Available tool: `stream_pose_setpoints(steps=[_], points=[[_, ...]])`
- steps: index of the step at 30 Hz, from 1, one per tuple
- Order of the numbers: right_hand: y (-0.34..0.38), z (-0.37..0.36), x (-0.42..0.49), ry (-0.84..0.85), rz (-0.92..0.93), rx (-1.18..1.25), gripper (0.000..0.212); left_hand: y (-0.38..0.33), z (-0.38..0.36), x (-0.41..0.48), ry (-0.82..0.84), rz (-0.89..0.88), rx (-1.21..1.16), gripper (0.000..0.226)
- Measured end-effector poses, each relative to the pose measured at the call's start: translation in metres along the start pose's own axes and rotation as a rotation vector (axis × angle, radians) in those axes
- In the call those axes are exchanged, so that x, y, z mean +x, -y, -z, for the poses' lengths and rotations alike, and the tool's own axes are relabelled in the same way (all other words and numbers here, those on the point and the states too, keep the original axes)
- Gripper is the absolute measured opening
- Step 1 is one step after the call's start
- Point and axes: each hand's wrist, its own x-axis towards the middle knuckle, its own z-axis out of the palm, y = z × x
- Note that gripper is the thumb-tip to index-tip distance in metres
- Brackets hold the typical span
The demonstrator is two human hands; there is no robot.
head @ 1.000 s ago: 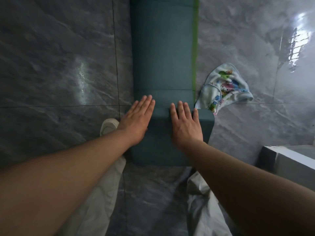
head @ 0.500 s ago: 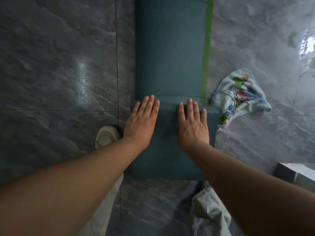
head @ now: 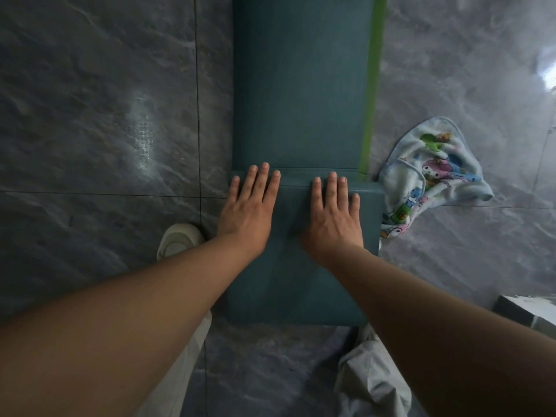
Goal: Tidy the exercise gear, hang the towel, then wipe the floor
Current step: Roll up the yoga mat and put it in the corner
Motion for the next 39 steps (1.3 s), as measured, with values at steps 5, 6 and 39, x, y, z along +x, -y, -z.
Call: stream_pose_setpoints(steps=[5,6,39], points=[[-0.005,-0.015,0.026,0.029,0.034,0.048,0.107,0.006,-0.019,0.020,0.011,-0.008,0.007,0.091],[-0.004,-0.019,0.030,0.030,0.033,0.052,0.107,0.007,-0.023,0.023,0.021,-0.008,0.008,0.091],[-0.011,-0.024,0.052,0.126,0.039,0.056,0.123,-0.003,-0.033,0.019,0.209,-0.009,0.128,0.090]])
